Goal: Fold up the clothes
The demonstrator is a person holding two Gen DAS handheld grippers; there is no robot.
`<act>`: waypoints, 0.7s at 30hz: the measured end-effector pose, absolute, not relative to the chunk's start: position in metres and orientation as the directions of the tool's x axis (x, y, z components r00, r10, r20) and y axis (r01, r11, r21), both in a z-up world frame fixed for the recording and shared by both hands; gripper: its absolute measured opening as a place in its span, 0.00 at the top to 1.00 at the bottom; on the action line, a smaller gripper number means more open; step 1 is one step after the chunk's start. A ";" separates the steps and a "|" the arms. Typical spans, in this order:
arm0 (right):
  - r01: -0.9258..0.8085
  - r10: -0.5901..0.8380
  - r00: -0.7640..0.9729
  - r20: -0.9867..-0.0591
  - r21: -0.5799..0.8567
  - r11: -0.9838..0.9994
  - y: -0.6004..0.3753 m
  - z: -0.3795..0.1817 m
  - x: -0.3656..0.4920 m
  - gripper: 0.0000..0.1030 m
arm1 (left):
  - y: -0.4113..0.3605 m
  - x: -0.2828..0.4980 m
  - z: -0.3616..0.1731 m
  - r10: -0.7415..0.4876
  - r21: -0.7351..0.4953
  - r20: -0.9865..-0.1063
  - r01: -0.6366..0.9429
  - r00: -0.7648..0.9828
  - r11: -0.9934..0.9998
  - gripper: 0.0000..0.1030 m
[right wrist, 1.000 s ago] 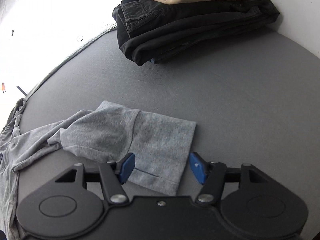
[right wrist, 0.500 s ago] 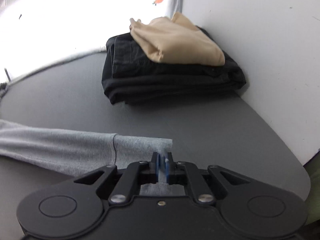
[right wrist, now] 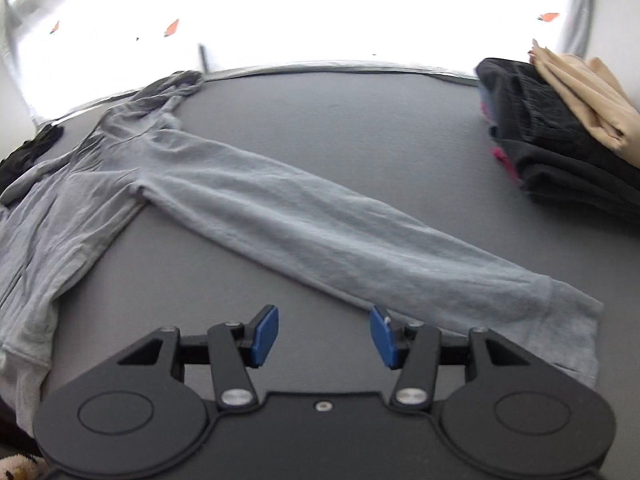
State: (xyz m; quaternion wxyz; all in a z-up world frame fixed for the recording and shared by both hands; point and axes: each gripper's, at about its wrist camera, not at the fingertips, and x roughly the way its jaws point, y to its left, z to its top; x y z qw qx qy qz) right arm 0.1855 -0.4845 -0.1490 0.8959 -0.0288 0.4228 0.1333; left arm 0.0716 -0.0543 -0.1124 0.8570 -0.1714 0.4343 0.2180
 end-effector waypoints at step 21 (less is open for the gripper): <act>-0.110 0.094 0.590 -0.802 0.035 0.993 -0.268 -0.129 0.080 0.97 | 0.079 0.078 -0.149 -0.362 -0.489 -0.789 -0.150 0.496 0.859 0.88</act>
